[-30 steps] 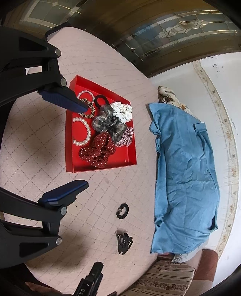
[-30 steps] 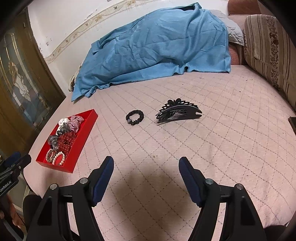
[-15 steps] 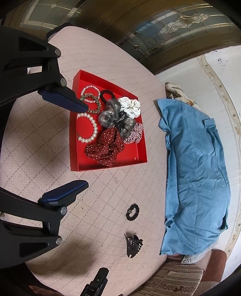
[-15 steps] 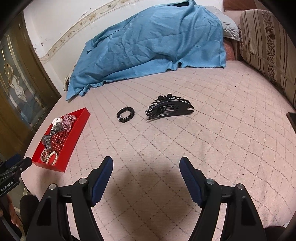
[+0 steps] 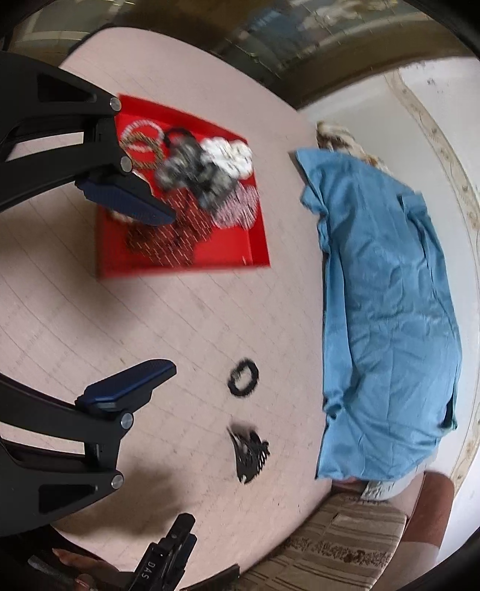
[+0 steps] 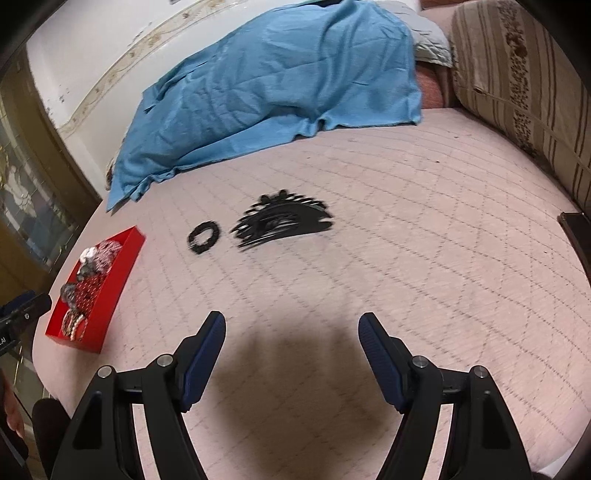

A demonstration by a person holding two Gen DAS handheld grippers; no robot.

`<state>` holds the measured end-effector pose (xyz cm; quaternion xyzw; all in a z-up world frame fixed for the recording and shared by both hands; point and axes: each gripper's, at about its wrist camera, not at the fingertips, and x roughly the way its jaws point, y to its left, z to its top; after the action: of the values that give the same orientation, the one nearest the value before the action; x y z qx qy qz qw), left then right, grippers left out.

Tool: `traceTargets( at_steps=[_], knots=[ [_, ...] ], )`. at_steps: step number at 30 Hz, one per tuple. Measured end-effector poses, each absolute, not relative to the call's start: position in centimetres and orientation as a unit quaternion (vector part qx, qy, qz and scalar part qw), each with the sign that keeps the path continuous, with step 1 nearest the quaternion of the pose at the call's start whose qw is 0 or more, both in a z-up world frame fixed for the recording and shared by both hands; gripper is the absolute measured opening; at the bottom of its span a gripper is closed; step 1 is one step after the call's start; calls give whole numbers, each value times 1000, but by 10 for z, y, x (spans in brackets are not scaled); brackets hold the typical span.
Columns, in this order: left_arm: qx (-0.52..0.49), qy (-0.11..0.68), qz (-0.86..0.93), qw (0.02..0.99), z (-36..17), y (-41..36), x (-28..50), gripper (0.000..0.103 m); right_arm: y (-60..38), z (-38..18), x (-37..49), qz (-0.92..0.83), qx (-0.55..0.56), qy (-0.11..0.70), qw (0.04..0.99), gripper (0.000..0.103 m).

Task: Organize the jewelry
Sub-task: 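Withdraw both tools from the tray toward the black bead bracelet and claw clip, then grasp the black bead bracelet with the left tool while the right grasps the black claw clip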

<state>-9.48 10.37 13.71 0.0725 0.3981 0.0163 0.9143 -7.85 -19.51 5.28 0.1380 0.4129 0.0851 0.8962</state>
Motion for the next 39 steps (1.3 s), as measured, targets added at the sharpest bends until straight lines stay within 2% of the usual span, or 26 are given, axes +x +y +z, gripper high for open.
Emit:
traceTargets(
  at_steps=[9,17,18,21,25,31,38,39],
  knots=[
    [75,411,-27,908,119,69,-38,74,-212,45,-32,106,155,422,887,79],
    [15,448,-55,892,84,70,27,74,-194,44,18,149,71,403,900,79],
    [9,451,-61,890,81,70,32,73,-190,44,23,156,52,400,901,79],
    [-2,461,-72,885,68,68,52,60,-181,42,36,181,15,396,900,79],
    [-9,477,-78,875,50,62,76,50,-173,35,51,216,-13,396,892,79],
    [-8,490,-74,868,31,58,98,50,-167,22,67,231,-35,401,886,80],
    [-15,485,-80,871,28,52,105,50,-179,15,83,234,7,413,880,80],
    [-12,484,-82,871,27,50,105,46,-179,14,84,236,12,414,879,80]
  ],
)
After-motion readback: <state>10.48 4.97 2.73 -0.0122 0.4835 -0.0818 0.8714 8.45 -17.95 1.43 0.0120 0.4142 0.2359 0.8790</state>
